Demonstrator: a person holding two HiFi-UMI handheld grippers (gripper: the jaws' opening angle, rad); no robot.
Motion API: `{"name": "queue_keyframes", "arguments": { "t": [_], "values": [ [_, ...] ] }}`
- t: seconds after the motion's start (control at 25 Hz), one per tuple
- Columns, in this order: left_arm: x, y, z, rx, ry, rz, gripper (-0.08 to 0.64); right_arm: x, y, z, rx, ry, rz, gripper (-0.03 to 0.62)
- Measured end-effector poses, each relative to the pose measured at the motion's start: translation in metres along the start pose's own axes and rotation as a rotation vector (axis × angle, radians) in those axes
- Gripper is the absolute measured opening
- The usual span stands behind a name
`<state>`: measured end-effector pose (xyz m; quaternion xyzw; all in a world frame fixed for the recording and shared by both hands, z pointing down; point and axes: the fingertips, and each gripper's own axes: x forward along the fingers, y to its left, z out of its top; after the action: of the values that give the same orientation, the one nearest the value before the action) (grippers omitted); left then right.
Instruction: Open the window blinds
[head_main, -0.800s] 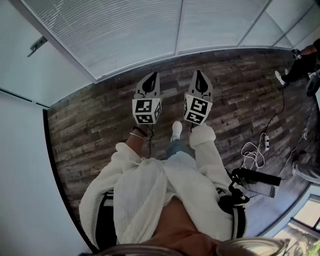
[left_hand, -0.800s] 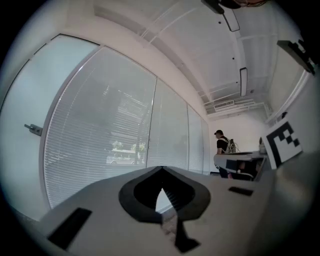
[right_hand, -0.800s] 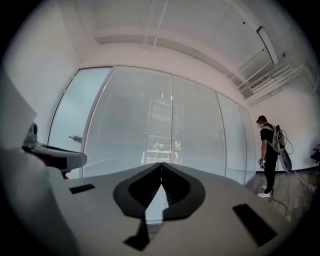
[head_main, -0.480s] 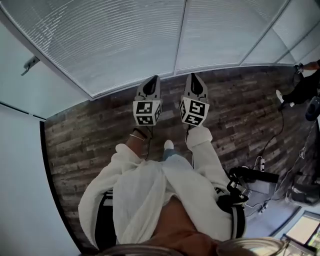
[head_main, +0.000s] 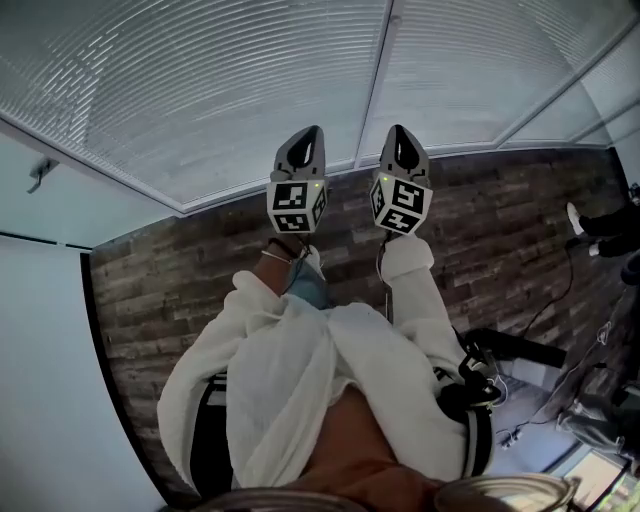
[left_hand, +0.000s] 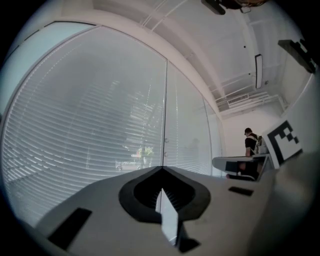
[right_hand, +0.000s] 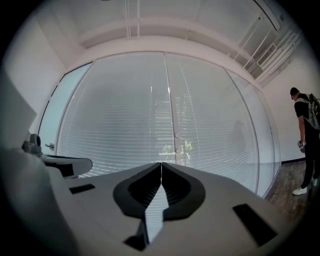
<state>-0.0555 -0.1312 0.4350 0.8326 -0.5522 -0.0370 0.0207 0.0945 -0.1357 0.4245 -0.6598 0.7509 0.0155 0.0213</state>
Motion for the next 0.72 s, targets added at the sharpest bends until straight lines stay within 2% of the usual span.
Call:
{"name": "queue_keyframes", "arguments": {
  "t": [0.2, 0.4, 0.72],
  "values": [
    [0.098, 0.038, 0.0, 0.011, -0.007, -0.031, -0.002, 0.1, -0.017, -0.003, -0.005, -0.003, -0.032, 0.011],
    [0.17, 0.073, 0.01, 0.017, -0.018, -0.057, -0.002, 0.181, -0.024, 0.008, 0.0, -0.026, -0.055, 0.011],
    [0.231, 0.105, 0.012, -0.007, -0.024, -0.039, -0.002, 0.244, -0.03, 0.004, 0.005, -0.019, -0.052, 0.012]
  ]
}}
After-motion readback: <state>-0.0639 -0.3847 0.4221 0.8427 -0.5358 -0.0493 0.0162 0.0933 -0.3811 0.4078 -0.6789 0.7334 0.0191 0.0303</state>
